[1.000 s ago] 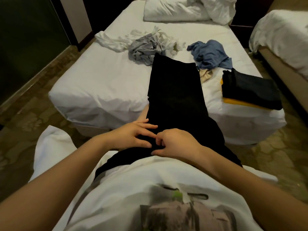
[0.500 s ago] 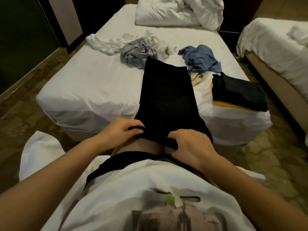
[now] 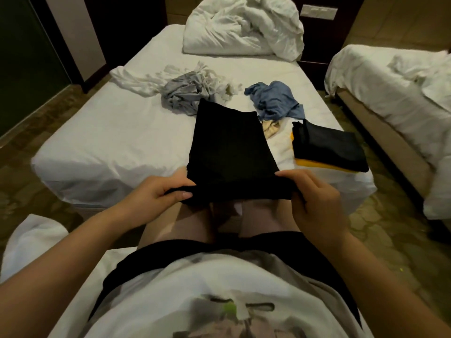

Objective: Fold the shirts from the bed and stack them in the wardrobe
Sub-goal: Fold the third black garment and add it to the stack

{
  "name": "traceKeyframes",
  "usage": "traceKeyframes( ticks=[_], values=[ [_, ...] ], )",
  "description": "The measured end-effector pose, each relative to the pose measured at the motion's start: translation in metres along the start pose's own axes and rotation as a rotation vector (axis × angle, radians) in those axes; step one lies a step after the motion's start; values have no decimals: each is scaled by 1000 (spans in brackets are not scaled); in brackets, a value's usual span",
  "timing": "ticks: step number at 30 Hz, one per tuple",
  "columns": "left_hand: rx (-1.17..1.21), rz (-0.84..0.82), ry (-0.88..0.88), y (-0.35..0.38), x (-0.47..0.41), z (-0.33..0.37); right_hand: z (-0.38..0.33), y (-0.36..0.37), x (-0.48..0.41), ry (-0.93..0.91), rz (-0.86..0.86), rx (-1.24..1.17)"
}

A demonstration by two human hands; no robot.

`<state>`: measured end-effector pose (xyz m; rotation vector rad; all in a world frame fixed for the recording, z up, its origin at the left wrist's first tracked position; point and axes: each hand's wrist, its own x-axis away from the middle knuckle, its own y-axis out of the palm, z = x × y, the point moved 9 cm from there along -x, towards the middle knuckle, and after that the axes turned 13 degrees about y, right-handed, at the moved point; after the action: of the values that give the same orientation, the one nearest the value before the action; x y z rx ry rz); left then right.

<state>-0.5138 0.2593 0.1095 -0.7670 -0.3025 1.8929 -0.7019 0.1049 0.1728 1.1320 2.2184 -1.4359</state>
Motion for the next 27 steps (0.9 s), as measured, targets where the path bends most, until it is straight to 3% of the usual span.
traceKeyframes(
  ticks=[3,6,9,13,17,22,27],
  values=[
    [-2,-17,-16,-1,1,6,1,-5,12,-23,51,46],
    [23,-109,-73,8,8,0,9,-4,21,52,-50,-60],
    [217,-191,-163,23,23,0,3,-1,30,-6,-185,-127],
    [254,-176,-177,25,19,-12,11,2,16,-50,-191,-125],
    [185,-100,-132,5,-17,-32,46,9,-20,147,-192,-175],
    [500,-208,-250,-8,-65,-54,82,15,-70,305,-36,-314],
    [602,-259,-347,-29,-120,-105,113,57,-133,383,-13,-406]
  ],
)
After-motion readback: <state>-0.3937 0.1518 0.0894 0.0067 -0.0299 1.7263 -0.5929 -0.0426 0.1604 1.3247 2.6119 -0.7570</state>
